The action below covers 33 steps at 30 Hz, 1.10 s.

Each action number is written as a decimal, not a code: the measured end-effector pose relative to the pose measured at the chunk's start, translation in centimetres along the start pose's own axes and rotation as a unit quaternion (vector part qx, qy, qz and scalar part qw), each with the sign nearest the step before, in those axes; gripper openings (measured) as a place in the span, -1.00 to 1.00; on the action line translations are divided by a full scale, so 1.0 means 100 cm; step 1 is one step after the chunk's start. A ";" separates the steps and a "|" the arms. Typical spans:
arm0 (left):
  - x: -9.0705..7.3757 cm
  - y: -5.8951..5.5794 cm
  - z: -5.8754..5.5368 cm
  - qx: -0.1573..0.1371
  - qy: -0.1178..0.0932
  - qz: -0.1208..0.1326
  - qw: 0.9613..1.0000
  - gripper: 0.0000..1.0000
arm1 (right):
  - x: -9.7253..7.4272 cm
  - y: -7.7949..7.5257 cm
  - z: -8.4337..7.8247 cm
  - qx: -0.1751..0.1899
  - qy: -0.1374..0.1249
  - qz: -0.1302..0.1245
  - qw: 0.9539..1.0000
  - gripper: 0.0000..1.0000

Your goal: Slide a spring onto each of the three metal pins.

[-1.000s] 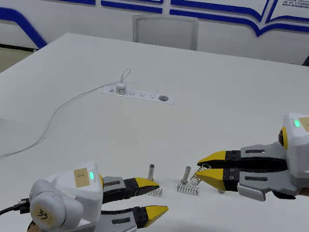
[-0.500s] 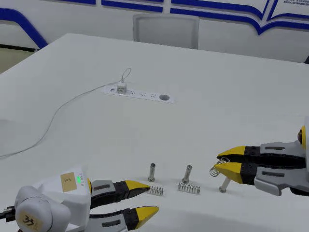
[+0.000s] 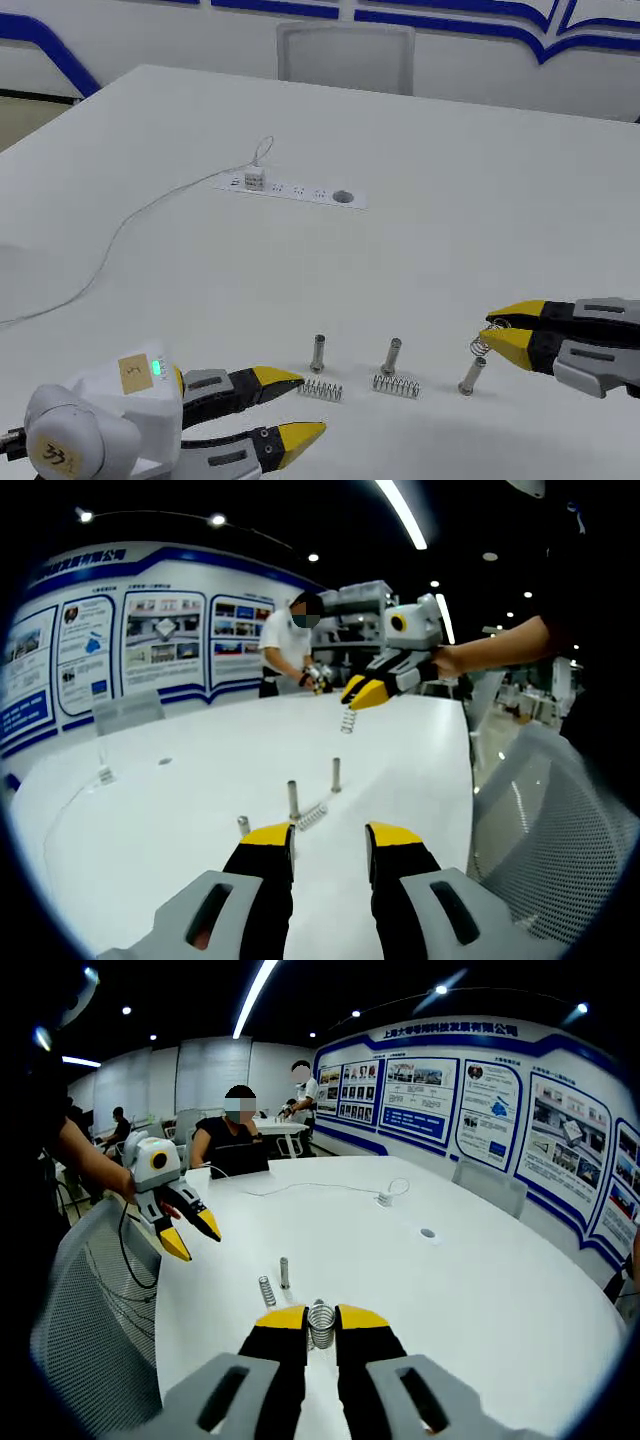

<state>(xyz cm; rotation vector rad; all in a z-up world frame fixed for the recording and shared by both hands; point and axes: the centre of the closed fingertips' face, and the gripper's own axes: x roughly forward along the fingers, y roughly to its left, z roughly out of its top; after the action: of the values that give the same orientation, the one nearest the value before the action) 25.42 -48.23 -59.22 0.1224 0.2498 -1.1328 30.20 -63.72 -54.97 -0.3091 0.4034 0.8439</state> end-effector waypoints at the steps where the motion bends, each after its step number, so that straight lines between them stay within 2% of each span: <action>1: 0.000 0.001 0.000 -0.001 0.000 0.001 1.000 -0.38 | 0.000 -0.001 -0.002 0.001 0.001 -0.001 1.000 -0.79; 11: -0.004 0.001 -0.007 -0.009 0.010 0.007 1.000 -0.39 | 0.001 -0.017 -0.020 0.026 0.011 -0.027 0.999 -0.79; 17: -0.006 0.001 -0.009 -0.013 0.013 0.009 1.000 -0.39 | 0.002 -0.026 -0.024 0.049 0.006 -0.040 0.998 -0.79; 25: -0.009 0.006 -0.010 -0.017 0.013 0.020 1.000 -0.37 | 0.008 -0.029 -0.035 0.063 0.014 -0.042 0.997 -0.79; 33: -0.012 0.006 -0.014 -0.019 0.021 0.023 0.999 -0.37 | 0.013 -0.029 -0.043 0.075 0.020 -0.043 0.996 -0.79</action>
<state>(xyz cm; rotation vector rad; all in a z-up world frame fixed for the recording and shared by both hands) 25.27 -46.63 -60.31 0.1181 0.3052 -1.0808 32.29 -66.53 -59.06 -0.2021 0.4852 0.7199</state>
